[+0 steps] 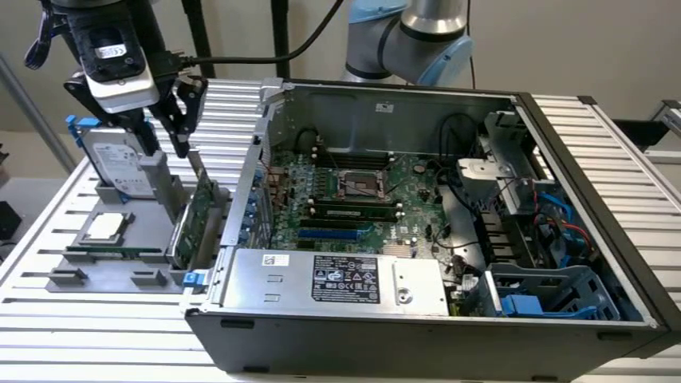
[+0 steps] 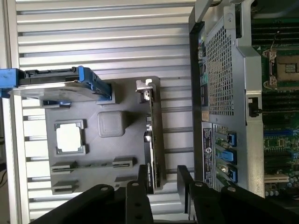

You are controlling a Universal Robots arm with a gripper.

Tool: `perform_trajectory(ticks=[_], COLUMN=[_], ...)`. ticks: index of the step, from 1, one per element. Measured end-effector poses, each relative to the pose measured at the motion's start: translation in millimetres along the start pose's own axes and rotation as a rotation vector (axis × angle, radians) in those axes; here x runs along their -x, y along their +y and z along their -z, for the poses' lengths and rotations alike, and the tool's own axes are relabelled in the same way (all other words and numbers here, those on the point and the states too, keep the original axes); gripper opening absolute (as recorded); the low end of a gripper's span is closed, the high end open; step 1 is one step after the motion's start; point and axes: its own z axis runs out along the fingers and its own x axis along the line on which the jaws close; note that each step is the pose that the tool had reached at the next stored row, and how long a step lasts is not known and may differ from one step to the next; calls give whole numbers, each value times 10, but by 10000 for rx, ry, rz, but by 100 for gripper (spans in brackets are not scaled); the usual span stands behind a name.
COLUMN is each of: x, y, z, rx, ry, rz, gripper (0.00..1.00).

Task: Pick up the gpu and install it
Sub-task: 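Pick up the gpu and move the gpu toward the slot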

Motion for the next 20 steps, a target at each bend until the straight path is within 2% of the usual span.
perform_trajectory(ticks=[20], x=[0], y=[0], z=[0], rx=[0], ry=[0], rz=[0], gripper=[100])
